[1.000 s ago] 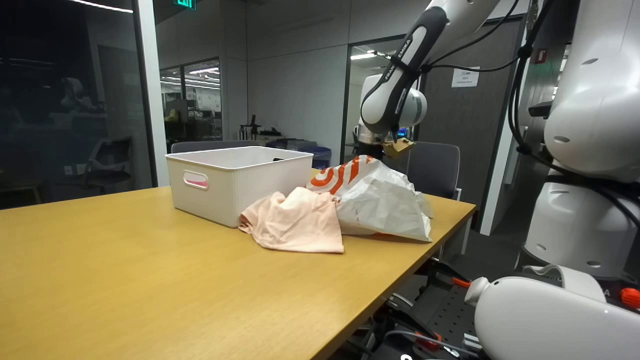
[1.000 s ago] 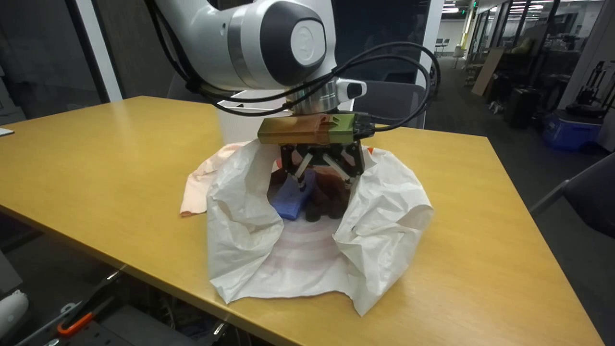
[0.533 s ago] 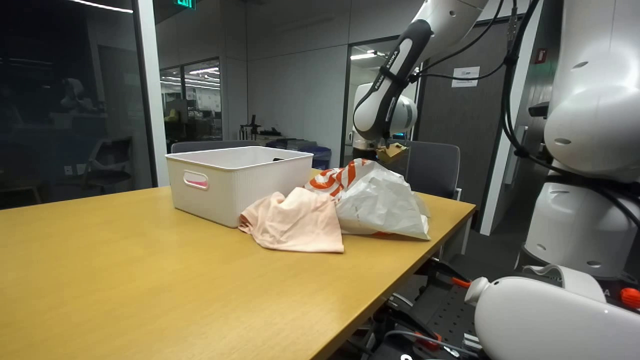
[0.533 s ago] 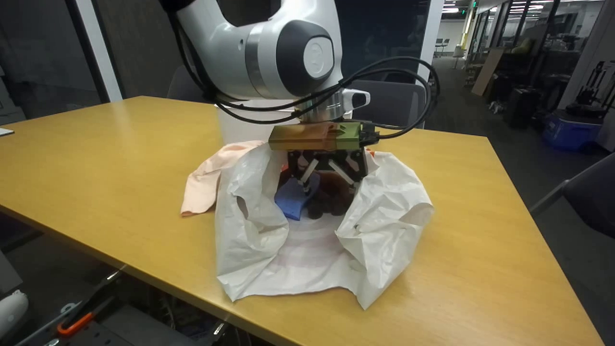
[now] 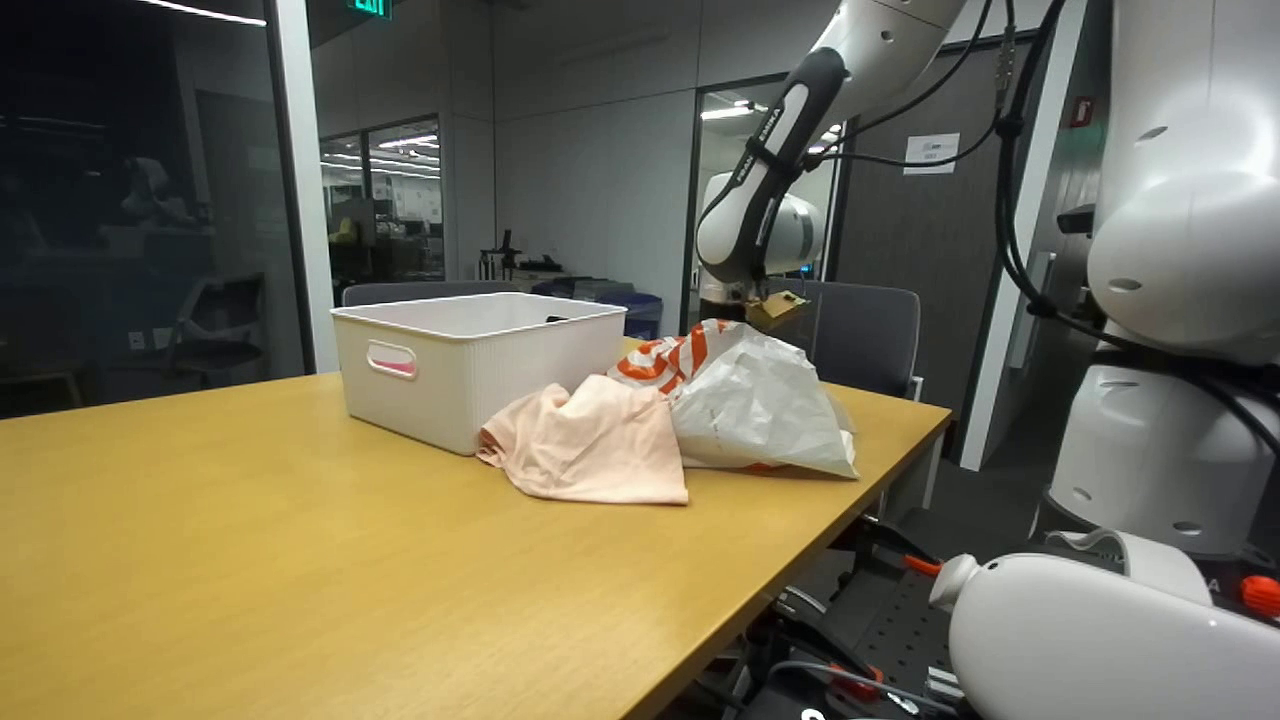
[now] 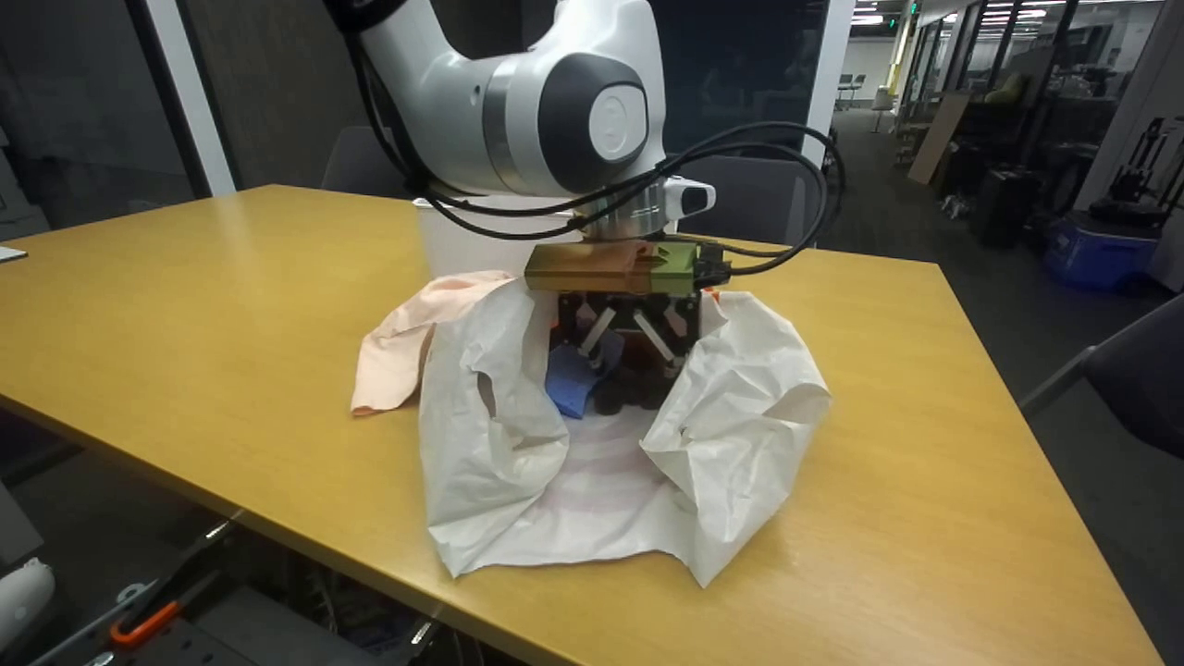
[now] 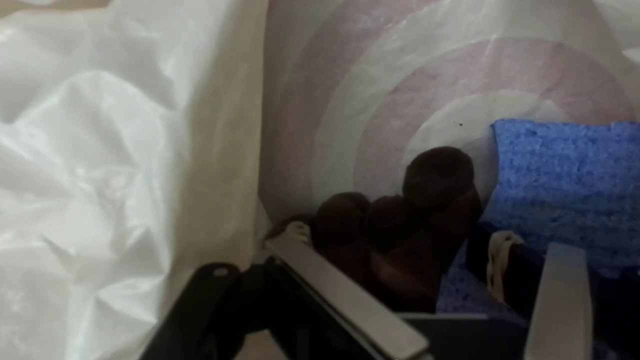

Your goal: Remove the shirt and the moose toy from the plastic

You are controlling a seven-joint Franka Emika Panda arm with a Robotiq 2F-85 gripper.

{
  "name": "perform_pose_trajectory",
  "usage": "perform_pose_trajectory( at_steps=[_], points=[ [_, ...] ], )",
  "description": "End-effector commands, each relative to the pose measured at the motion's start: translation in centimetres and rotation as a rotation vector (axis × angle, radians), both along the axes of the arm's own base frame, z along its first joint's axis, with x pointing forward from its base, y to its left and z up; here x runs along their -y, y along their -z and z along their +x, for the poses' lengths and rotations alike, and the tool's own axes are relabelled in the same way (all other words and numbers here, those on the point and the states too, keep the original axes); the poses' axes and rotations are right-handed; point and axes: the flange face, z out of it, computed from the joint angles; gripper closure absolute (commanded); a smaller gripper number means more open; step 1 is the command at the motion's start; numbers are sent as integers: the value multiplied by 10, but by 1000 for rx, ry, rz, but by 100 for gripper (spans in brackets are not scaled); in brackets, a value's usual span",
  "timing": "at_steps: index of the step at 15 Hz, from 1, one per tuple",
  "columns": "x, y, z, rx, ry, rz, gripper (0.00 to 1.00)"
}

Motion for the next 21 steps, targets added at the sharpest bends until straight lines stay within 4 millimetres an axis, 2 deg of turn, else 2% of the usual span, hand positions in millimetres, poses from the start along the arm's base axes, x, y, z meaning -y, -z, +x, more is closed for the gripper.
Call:
perform_pose_trajectory(
  at_steps=[1,6,8,10,11,17,21],
  points=[
    [4,5,9,-3,0,24,51],
    [7,5,8,7,15,34,89],
    [7,4,7,8,21,38,96],
    [10,5,5,2,32,41,97],
    [10,4,4,-2,33,44,93],
    [15,-3,-5,-35,53,51,97],
    [10,-33,-31,-168,30,67,98]
  ],
)
